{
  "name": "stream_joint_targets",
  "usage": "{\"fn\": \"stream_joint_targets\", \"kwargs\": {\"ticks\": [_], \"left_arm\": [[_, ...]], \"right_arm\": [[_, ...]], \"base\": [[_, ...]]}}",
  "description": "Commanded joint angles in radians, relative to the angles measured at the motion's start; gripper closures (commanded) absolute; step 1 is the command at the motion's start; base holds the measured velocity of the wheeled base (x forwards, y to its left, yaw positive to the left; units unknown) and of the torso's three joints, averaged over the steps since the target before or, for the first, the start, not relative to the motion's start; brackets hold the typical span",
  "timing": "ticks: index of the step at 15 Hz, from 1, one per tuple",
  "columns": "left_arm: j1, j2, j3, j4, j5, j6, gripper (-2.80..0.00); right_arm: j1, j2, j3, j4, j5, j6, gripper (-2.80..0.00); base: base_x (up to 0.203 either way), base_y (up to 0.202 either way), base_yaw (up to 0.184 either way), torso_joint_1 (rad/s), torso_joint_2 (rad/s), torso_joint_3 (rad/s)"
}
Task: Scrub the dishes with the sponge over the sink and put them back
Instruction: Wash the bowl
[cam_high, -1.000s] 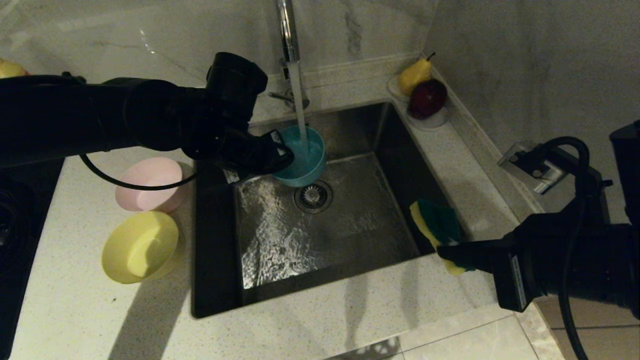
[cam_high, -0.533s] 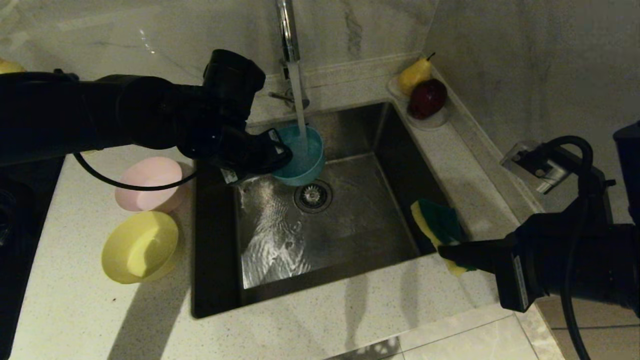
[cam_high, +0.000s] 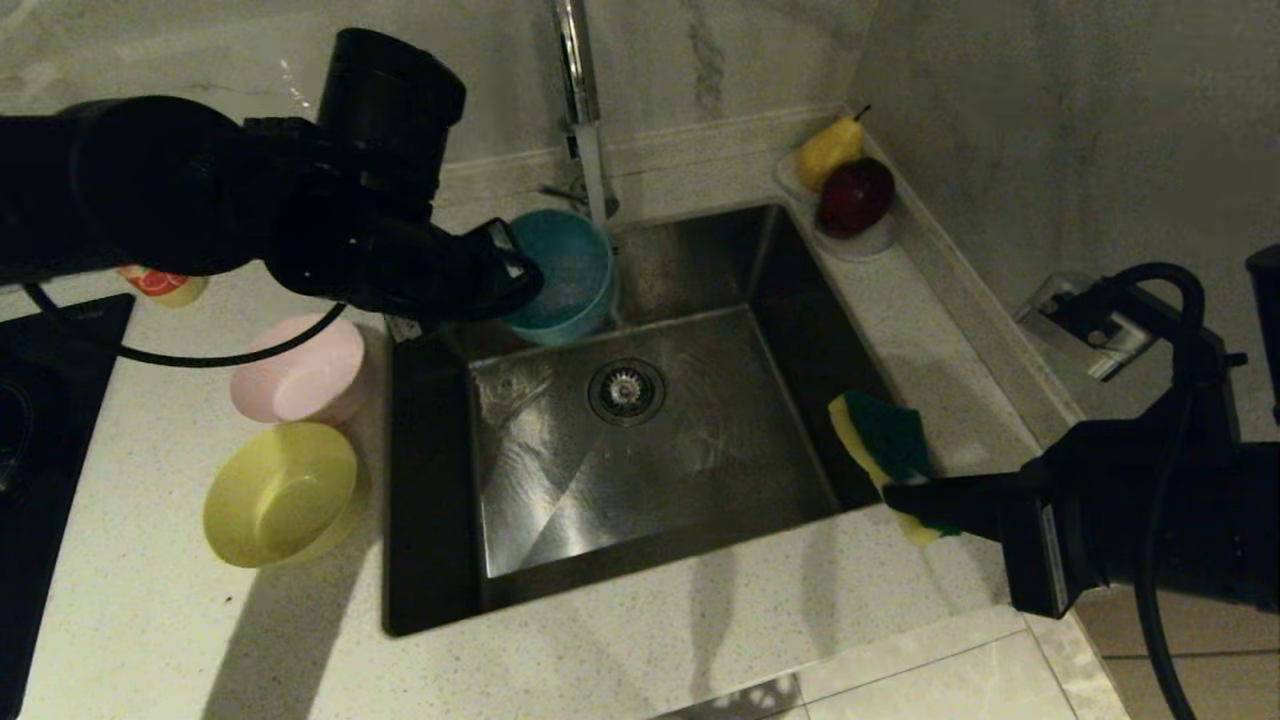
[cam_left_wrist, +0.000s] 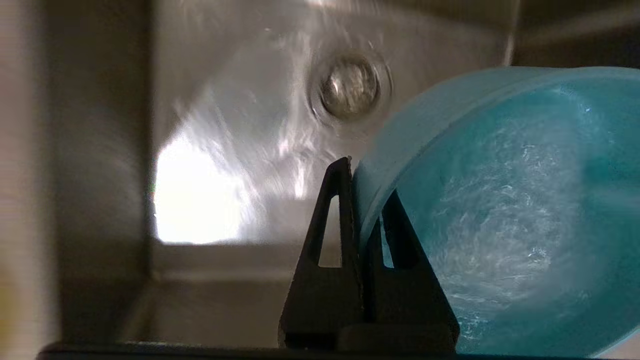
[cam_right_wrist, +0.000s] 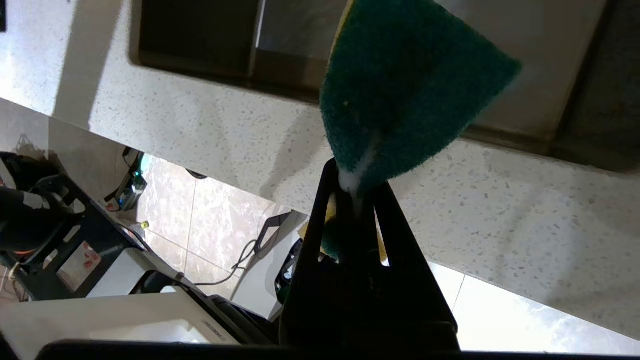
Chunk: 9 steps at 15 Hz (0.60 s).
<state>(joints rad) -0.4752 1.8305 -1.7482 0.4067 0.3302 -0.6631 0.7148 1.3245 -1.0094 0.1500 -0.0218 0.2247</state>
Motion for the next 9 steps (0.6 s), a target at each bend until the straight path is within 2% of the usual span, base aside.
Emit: {"fn": "stream_joint_targets", "kwargs": {"ticks": [1,6,9], "left_arm": [[0.008,-0.11,0.109,-0.105,0.015,0.059,0.0],[0.035,-0.309,0.513,-0.64,0.02,0.417,0.0],[0.045,-0.382,0.675,-0.924,0.013,0.542,0.0]], "right_arm": [[-0.003,0.004,0.013,0.0,0.002,0.001,0.0],[-0.002,0.02,0.028,-0.001,0.003,0.002,0.0],[-0.002,0.032,0.029,-0.001,0.003,0.004,0.0]], "base": [[0.0,0.0,0.0,0.0,0.0,0.0],[0.0,0.0,0.0,0.0,0.0,0.0],[0.0,0.0,0.0,0.0,0.0,0.0]]}}
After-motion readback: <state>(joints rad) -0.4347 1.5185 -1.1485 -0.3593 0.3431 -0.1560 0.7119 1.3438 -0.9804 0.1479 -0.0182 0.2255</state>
